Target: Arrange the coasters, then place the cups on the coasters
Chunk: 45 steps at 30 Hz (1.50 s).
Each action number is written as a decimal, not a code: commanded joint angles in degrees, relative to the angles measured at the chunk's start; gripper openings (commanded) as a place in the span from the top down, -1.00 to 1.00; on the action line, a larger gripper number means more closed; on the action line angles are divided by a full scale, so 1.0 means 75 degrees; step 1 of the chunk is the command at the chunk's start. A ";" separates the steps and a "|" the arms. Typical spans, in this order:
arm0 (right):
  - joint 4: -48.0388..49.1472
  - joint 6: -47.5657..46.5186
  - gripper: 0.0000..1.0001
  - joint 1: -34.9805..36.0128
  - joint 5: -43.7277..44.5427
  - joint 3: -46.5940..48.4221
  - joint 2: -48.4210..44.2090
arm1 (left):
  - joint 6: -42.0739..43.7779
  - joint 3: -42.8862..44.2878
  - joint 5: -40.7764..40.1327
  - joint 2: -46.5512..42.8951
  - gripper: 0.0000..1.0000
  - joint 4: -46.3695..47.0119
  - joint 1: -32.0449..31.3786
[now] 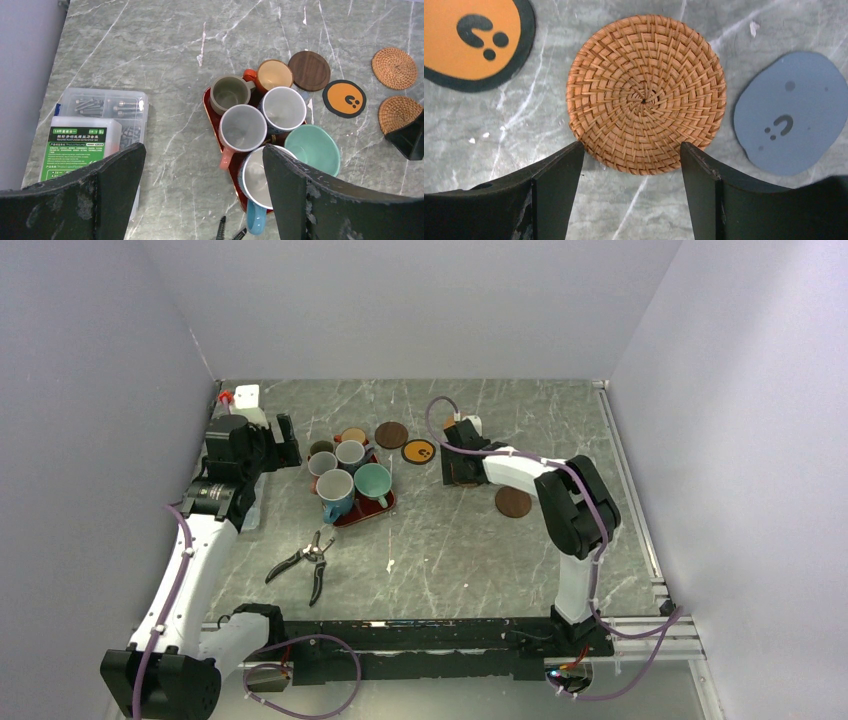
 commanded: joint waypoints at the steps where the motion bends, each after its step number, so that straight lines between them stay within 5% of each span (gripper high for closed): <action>1: -0.0188 -0.0188 -0.47 -0.0126 -0.0173 0.0329 0.0523 | 0.0021 0.0068 0.0106 -0.0021 -0.87 0.0181 -0.0019; 30: -0.0009 -0.0636 -0.51 -0.0417 -0.0662 0.1334 0.1038 | -0.0016 0.0056 0.0179 -0.0024 -0.87 0.0210 -0.0021; 45: 0.0741 -0.1153 -0.98 -0.0429 -0.2038 0.1141 -0.0695 | -0.0047 0.0033 0.0148 -0.0048 -0.87 0.0230 -0.0020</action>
